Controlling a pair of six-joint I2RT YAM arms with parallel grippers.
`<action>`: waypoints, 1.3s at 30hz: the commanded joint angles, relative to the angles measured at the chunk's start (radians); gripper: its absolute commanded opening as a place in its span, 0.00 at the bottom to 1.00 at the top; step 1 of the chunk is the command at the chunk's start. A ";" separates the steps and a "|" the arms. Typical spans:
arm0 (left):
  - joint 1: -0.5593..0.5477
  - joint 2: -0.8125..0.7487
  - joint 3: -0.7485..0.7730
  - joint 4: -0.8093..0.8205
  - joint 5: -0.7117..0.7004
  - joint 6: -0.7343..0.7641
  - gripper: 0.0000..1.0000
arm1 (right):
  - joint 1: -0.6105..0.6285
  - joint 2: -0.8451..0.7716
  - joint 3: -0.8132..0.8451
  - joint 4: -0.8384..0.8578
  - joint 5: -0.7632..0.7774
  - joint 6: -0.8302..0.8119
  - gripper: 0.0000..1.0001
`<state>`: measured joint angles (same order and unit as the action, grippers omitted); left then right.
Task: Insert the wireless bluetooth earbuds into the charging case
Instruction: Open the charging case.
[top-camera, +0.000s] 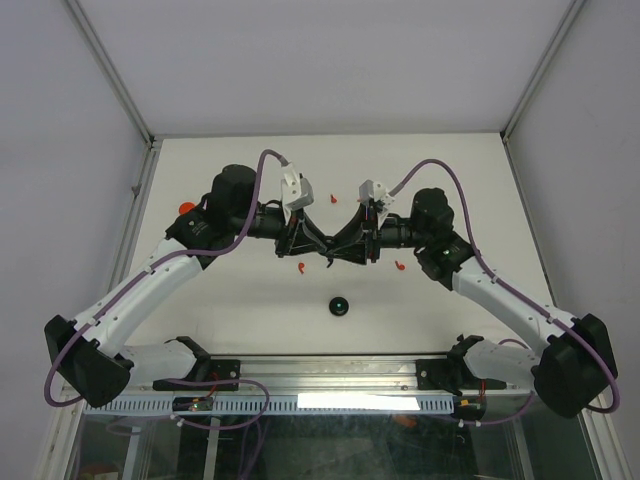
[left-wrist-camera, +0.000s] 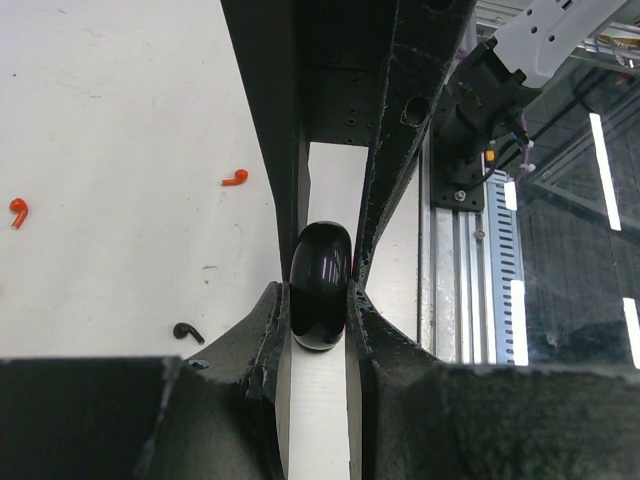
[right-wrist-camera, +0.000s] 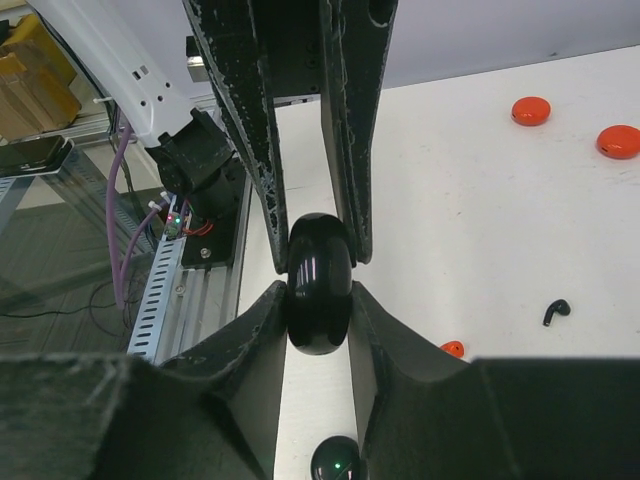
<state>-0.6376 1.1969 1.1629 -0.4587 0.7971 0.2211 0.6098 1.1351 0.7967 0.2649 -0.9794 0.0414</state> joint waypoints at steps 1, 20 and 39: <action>-0.019 0.002 0.050 0.015 -0.057 0.035 0.00 | 0.016 0.004 0.052 0.028 0.015 -0.019 0.29; -0.006 -0.009 0.038 0.014 -0.154 0.026 0.53 | 0.016 -0.023 0.007 0.022 0.002 -0.036 0.00; 0.061 0.012 0.039 0.035 -0.139 -0.025 0.57 | 0.016 -0.041 -0.024 0.030 -0.045 -0.046 0.00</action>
<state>-0.5873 1.2041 1.1717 -0.4694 0.6788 0.2119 0.6197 1.1374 0.7727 0.2417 -0.9878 0.0086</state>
